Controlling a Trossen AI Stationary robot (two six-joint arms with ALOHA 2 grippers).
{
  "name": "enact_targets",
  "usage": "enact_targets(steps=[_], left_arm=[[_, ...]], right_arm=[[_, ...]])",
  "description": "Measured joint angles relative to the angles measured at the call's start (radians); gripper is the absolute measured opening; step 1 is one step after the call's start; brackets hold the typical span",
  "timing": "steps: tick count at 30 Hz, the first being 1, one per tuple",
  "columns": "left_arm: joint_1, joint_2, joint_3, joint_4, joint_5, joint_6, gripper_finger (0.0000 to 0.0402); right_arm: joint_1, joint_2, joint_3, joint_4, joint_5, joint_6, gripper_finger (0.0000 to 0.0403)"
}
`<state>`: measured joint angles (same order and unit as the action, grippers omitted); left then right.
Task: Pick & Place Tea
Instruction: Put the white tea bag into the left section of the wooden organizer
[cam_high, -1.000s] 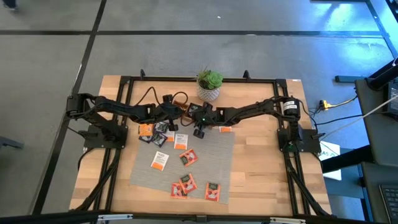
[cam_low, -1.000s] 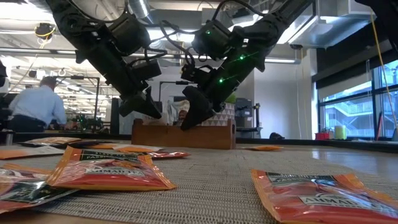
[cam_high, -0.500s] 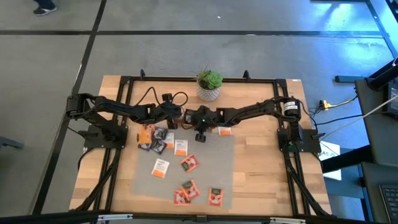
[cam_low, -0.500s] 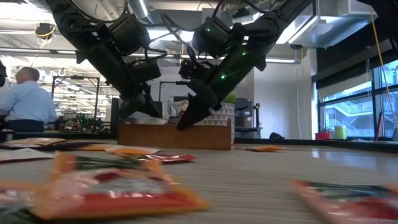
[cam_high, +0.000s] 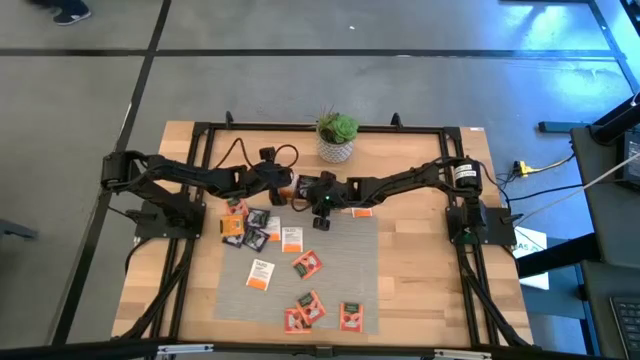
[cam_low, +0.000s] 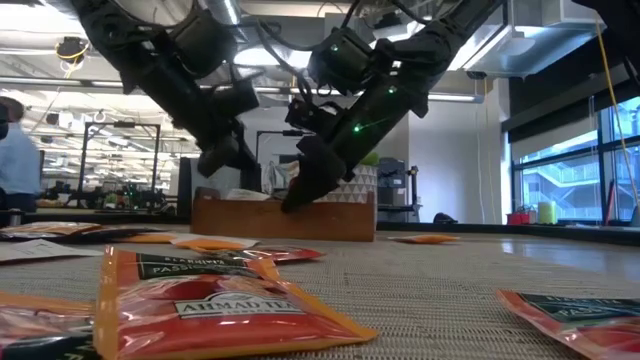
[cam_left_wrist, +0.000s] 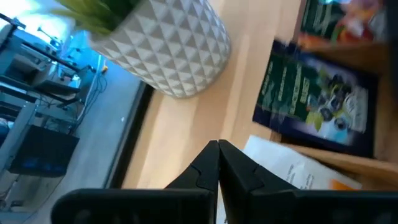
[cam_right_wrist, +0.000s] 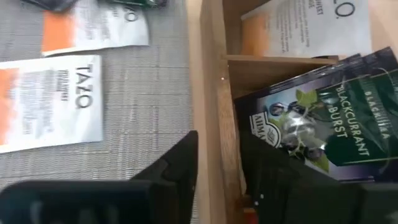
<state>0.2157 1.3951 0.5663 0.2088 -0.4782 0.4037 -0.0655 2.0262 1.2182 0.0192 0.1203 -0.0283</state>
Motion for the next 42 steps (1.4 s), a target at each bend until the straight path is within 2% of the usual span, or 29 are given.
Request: enact_targets(steps=[4, 10, 15, 18, 21, 26, 32, 35, 39, 42], left_arm=[[0.000, -0.078, 0.000, -0.004, 0.016, -0.026, 0.0005], [0.000, -0.209, 0.001, -0.067, 0.148, -0.119, 0.0006], [-0.023, -0.273, 0.001, -0.114, 0.282, -0.212, 0.0003], [-0.062, -0.276, 0.001, -0.107, 0.349, -0.265, 0.0005], [-0.117, -0.249, 0.001, -0.069, 0.377, -0.300, 0.0004], [-0.213, -0.142, 0.001, 0.096, 0.339, -0.304, 0.0003], [-0.263, 0.016, 0.002, 0.287, 0.313, -0.297, 0.0003], [-0.269, 0.063, 0.010, 0.294, 0.313, -0.304, 0.0004], [-0.275, 0.096, 0.025, 0.294, 0.314, -0.315, 0.0002], [-0.276, 0.098, 0.030, 0.290, 0.315, -0.315, 0.0005]], right_arm=[[0.003, -0.007, 0.016, -0.008, 0.022, -0.029, 0.0146], [0.024, -0.050, 0.082, -0.060, 0.008, -0.037, 0.0155], [0.062, -0.123, 0.161, -0.307, 0.010, -0.011, 0.0155], [0.097, -0.179, 0.159, -0.441, 0.009, 0.025, 0.0155], [0.129, -0.257, 0.111, -0.523, 0.009, 0.089, 0.0156], [0.145, -0.422, -0.065, -0.510, 0.010, 0.213, 0.0156], [0.057, -0.592, -0.308, -0.421, 0.061, 0.320, 0.0156], [-0.026, -0.610, -0.400, -0.317, 0.058, 0.367, 0.0156], [-0.140, -0.585, -0.496, -0.202, -0.053, 0.399, 0.0156], [-0.201, -0.561, -0.537, -0.131, -0.063, 0.435, 0.0156]])
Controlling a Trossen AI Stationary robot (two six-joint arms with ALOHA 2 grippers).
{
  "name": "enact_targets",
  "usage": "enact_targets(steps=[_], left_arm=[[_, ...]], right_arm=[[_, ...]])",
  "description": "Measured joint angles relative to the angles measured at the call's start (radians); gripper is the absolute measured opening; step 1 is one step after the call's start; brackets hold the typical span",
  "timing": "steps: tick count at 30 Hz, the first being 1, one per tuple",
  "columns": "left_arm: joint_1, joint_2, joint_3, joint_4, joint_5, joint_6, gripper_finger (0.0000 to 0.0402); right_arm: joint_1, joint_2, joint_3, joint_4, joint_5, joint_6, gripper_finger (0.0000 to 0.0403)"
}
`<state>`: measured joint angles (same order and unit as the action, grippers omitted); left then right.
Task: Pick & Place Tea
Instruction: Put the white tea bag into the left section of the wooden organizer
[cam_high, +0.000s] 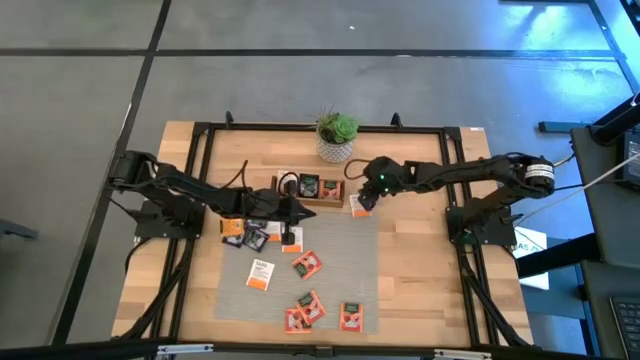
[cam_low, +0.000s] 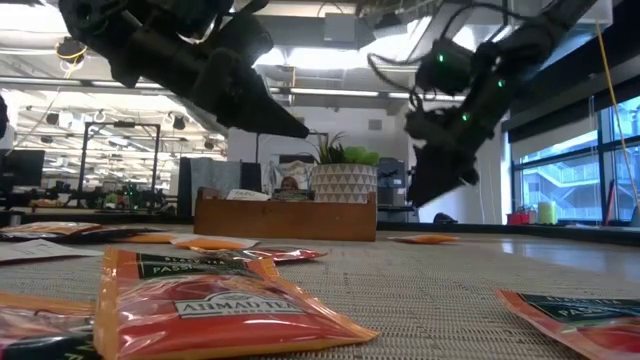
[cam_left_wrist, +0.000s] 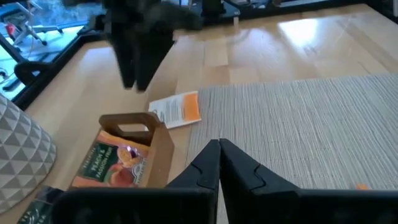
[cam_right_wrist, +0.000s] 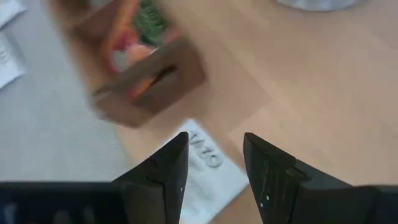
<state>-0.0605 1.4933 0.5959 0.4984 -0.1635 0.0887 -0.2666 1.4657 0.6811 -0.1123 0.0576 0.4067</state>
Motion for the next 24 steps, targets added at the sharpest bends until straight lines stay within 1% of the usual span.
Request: enact_targets(steps=[3, 5, 7, 14, 19, 24], left_arm=[[0.000, 0.000, 0.000, -0.001, 0.000, 0.000, 0.0004], [0.000, -0.001, 0.000, -0.002, 0.000, 0.001, 0.0002], [0.000, -0.001, 0.000, -0.015, 0.001, 0.001, 0.0003], [0.000, -0.001, 0.000, -0.029, 0.000, 0.003, 0.0002], [0.001, -0.001, 0.000, -0.032, 0.000, 0.003, 0.0005], [0.001, -0.001, 0.000, -0.032, 0.000, 0.003, 0.0002]], right_arm=[[-0.033, 0.029, -0.018, 0.008, -0.004, -0.008, 0.0156], [-0.038, 0.048, -0.022, 0.014, -0.005, -0.050, 0.0156], [-0.035, 0.075, -0.021, 0.022, -0.008, -0.073, 0.0156], [-0.009, 0.161, -0.019, 0.049, -0.004, -0.069, 0.0156], [0.004, 0.176, -0.018, 0.045, 0.010, -0.071, 0.0156], [0.004, 0.176, -0.018, 0.033, 0.000, -0.085, 0.0156]])
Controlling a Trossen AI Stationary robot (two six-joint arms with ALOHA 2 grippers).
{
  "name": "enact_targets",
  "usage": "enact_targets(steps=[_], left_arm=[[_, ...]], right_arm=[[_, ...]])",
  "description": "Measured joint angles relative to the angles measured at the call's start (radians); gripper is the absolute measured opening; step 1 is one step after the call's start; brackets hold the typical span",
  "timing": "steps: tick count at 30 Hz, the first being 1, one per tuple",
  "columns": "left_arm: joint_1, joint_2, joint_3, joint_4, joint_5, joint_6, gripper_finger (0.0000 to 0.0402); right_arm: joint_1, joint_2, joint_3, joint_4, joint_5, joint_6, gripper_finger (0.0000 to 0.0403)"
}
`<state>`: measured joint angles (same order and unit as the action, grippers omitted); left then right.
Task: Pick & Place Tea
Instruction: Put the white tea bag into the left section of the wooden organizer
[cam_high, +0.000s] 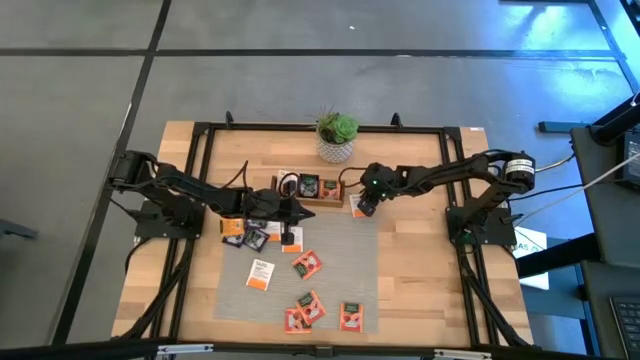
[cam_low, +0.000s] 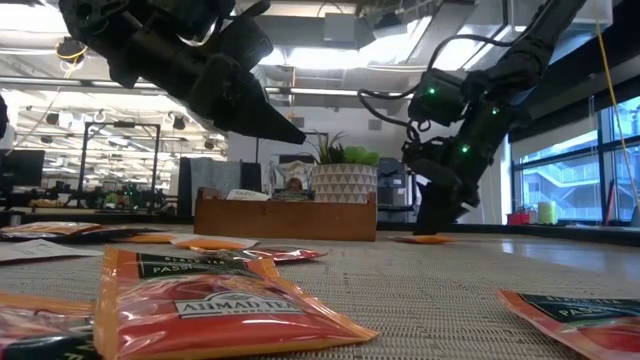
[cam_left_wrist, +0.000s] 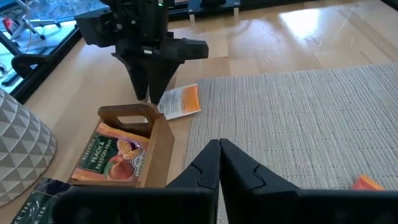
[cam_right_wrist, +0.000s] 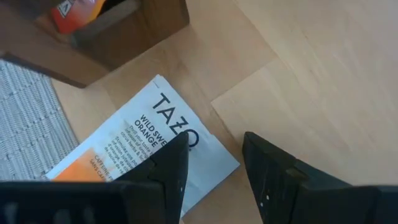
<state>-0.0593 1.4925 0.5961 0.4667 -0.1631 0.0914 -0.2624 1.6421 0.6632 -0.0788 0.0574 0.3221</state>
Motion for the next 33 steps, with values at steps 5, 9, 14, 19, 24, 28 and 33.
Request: enact_targets(steps=[5, 9, 14, 19, 24, 28, 33], left_arm=[[0.000, 0.000, 0.000, -0.002, -0.003, -0.001, 0.0005], [0.000, 0.000, 0.000, -0.002, -0.031, 0.000, 0.0003], [0.000, 0.000, 0.000, -0.006, -0.037, -0.001, 0.0004], [0.000, 0.000, 0.000, -0.024, -0.037, -0.002, 0.0003], [0.000, 0.000, 0.000, -0.032, -0.037, -0.001, 0.0005], [0.000, -0.003, 0.000, -0.036, -0.048, 0.000, 0.0004], [0.000, -0.040, -0.001, -0.058, -0.106, 0.001, 0.0004]], right_arm=[[0.000, 0.005, 0.004, -0.055, -0.008, -0.017, 0.0143], [-0.001, 0.017, 0.005, -0.059, -0.005, -0.013, 0.0105], [-0.001, 0.018, 0.005, -0.055, -0.004, -0.032, 0.0045], [0.000, 0.019, 0.005, -0.051, 0.000, -0.038, 0.0006], [0.002, 0.006, 0.024, -0.077, 0.005, -0.044, 0.0005], [0.004, -0.065, 0.041, -0.147, -0.013, -0.069, 0.0004], [0.004, -0.188, 0.070, -0.222, 0.001, -0.068, 0.0002]])
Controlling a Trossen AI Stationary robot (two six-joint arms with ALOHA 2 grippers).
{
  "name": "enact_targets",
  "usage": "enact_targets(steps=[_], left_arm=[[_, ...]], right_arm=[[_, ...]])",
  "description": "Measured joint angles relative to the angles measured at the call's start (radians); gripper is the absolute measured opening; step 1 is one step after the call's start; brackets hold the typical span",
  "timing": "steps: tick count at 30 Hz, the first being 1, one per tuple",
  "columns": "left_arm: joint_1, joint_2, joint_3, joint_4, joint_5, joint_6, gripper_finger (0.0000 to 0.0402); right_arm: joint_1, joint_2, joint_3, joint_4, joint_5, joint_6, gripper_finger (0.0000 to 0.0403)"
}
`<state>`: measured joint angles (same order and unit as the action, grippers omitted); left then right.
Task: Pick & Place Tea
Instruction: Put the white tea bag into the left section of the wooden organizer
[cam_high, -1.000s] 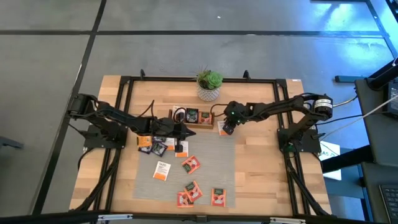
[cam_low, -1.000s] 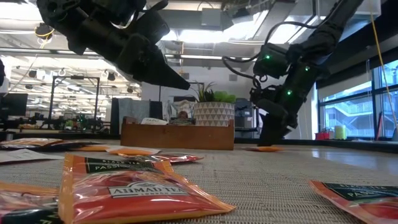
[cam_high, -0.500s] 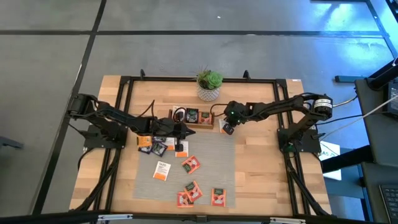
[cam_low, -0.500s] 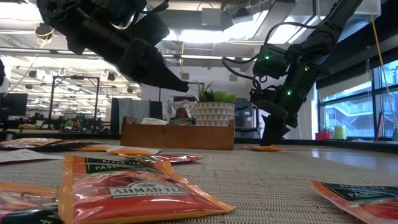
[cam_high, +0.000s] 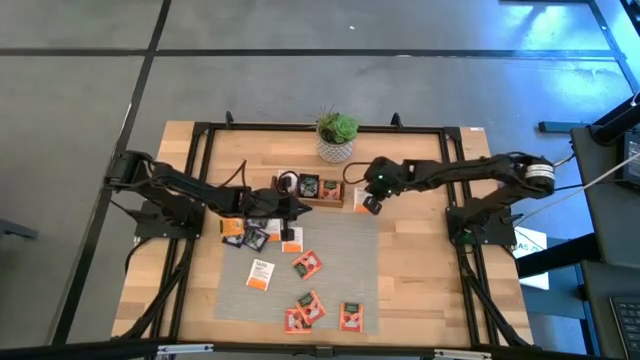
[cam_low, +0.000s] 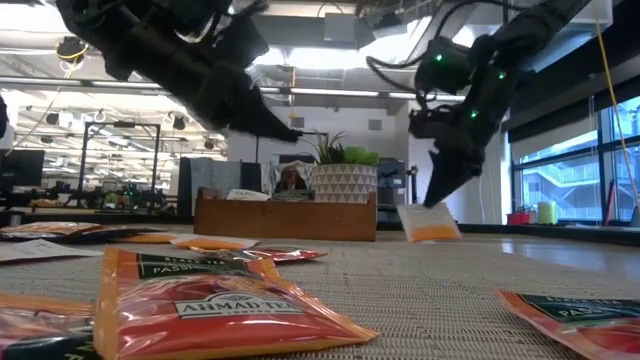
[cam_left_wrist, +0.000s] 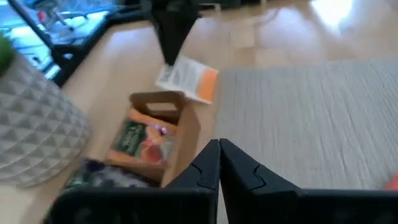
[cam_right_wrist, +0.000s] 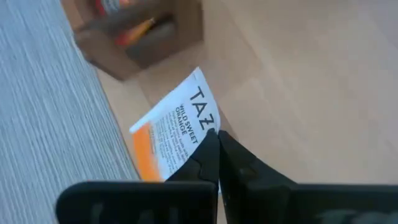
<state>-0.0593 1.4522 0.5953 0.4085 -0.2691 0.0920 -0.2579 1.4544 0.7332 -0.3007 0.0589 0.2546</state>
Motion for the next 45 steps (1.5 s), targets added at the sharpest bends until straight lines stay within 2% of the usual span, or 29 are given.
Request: enact_targets(steps=[4, 8, 14, 18, 22, 27, 31, 36, 45], left_arm=[[0.000, -0.077, 0.000, -0.040, -0.003, 0.032, 0.0004], [0.002, -0.227, 0.000, -0.188, -0.037, 0.024, 0.0003], [0.002, -0.477, 0.001, -0.386, -0.044, -0.047, 0.0007], [-0.006, -0.591, 0.000, -0.473, -0.051, -0.080, 0.0005], [-0.019, -0.665, 0.000, -0.547, -0.065, -0.109, 0.0003], [-0.032, -0.711, 0.000, -0.622, -0.134, -0.135, 0.0006], [-0.039, -0.721, 0.000, -0.673, -0.155, -0.154, 0.0007], [-0.040, -0.719, 0.000, -0.734, -0.156, -0.184, 0.0004], [-0.040, -0.717, 0.000, -0.742, -0.157, -0.185, 0.0007]], right_arm=[[0.020, -0.089, 0.018, 0.018, 0.010, 0.004, 0.0002], [0.062, -0.140, 0.067, 0.008, 0.075, 0.022, 0.0002], [0.128, -0.115, 0.229, 0.051, 0.180, -0.054, 0.0001], [0.146, -0.007, 0.353, 0.105, 0.184, -0.132, 0.0001], [0.146, 0.171, 0.497, 0.122, 0.176, -0.180, 0.0000], [0.146, 0.404, 0.700, 0.115, 0.175, -0.295, 0.0000], [0.146, 0.542, 0.830, 0.093, 0.175, -0.354, 0.0000], [0.146, 0.641, 0.901, 0.089, 0.174, -0.372, 0.0000], [0.146, 0.723, 0.910, 0.117, 0.181, -0.372, 0.0000]])
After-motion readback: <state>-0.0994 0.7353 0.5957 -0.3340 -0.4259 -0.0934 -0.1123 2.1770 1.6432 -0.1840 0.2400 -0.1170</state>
